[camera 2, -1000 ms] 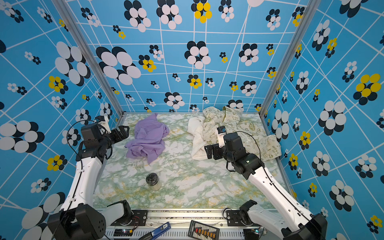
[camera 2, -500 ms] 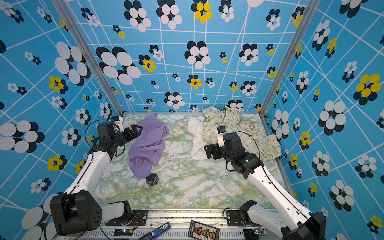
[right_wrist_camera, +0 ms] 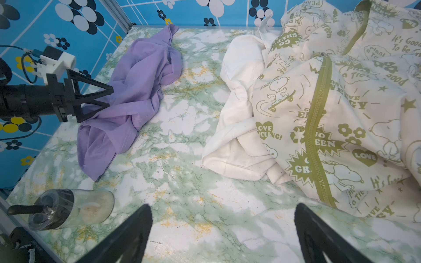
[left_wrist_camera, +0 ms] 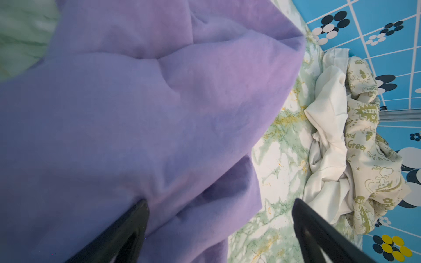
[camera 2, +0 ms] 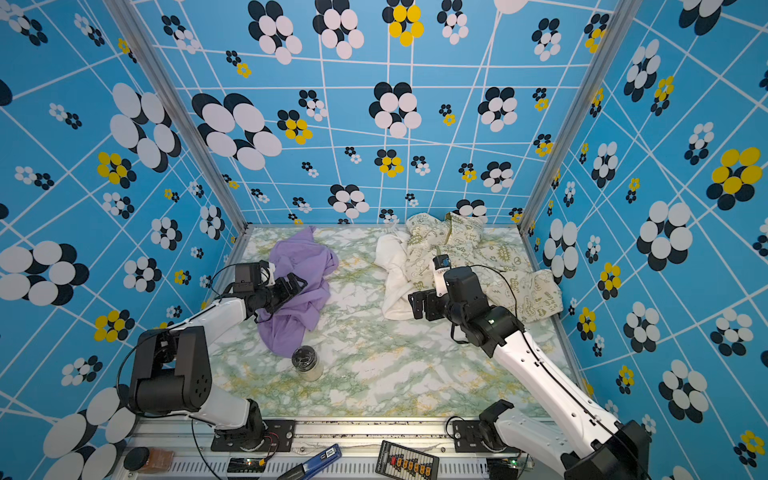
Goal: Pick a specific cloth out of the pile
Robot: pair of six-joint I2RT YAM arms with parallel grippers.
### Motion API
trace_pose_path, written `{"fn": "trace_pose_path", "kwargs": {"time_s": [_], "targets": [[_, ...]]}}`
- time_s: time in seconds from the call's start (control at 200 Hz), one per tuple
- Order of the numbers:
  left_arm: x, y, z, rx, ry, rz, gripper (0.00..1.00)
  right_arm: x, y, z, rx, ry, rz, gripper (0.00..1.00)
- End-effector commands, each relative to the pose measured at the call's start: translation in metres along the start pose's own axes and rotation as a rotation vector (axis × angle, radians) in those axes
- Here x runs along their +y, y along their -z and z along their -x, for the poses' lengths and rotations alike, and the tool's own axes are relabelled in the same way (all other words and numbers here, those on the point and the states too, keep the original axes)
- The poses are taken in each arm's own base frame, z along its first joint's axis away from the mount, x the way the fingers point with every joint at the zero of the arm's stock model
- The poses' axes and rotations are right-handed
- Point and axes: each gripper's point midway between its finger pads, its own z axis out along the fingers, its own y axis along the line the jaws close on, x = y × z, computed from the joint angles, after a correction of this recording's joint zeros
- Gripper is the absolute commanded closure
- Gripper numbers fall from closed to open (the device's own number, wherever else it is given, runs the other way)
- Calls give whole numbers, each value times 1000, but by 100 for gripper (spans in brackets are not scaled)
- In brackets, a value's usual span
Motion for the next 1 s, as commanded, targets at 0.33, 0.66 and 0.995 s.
{"fn": "trace_pose_path", "kwargs": {"time_s": [0.33, 0.66, 0.995], "targets": [[-33, 56, 39, -192, -197, 10, 1, -8, -9, -15, 39, 5, -36, 1], [-75, 148, 67, -518, -543, 38, 1, -44, -10, -6, -79, -9, -175, 1], [-17, 117, 53, -636, -562, 140, 1, -147, -8, -25, -206, -94, -477, 1]]}}
